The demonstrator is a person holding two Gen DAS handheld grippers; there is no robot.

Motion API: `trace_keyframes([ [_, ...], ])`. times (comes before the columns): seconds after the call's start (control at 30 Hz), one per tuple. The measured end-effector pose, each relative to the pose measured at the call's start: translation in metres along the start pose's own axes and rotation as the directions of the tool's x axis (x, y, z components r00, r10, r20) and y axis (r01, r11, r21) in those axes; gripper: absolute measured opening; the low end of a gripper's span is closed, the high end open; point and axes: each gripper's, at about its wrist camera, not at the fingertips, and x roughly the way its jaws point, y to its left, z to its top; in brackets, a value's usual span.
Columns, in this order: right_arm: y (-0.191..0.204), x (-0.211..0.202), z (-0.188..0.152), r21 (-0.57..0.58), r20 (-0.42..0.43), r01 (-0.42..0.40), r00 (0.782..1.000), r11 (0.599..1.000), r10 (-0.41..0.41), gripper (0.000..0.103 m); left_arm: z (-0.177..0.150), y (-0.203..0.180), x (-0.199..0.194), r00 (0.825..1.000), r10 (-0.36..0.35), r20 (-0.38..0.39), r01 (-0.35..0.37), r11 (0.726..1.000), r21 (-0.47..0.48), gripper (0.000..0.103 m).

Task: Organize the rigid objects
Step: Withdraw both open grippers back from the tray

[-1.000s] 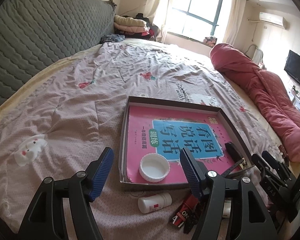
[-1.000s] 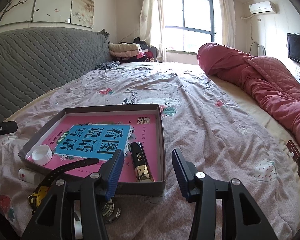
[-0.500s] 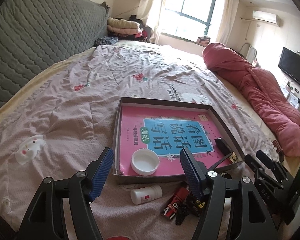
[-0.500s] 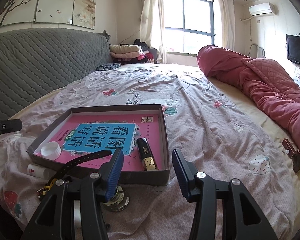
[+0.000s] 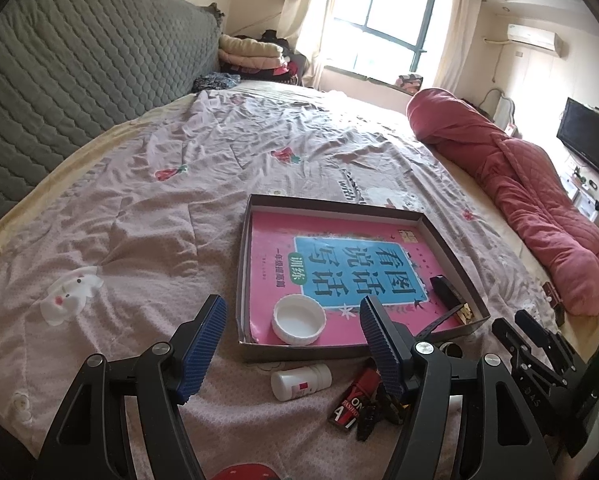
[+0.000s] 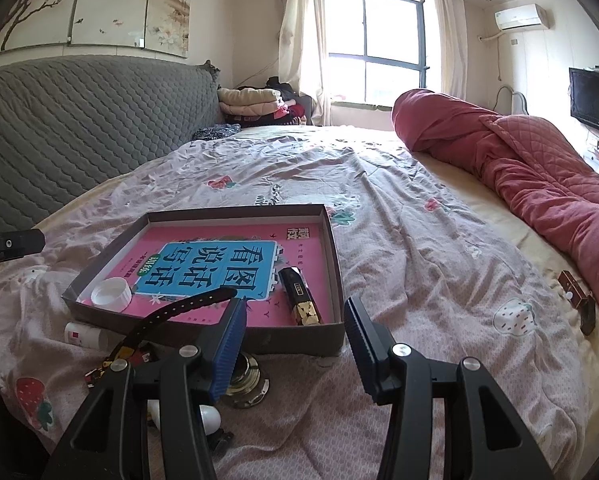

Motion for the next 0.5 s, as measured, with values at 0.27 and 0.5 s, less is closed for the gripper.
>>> trace_keyframes([
  [0.27, 0.003, -0.011, -0.004, 0.005, -0.003, -0.006, 1.000, 1.000, 0.006, 0.050, 0.001, -0.002, -0.011, 1.000, -0.003, 0.010, 0.003, 1.000, 0.005, 0.071],
  [0.5, 0.008, -0.022, -0.006, 0.004, 0.006, -0.010, 1.000, 1.000, 0.010, 0.050, 0.004, -0.003, -0.019, 1.000, -0.003, 0.017, 0.003, 1.000, 0.008, 0.071],
])
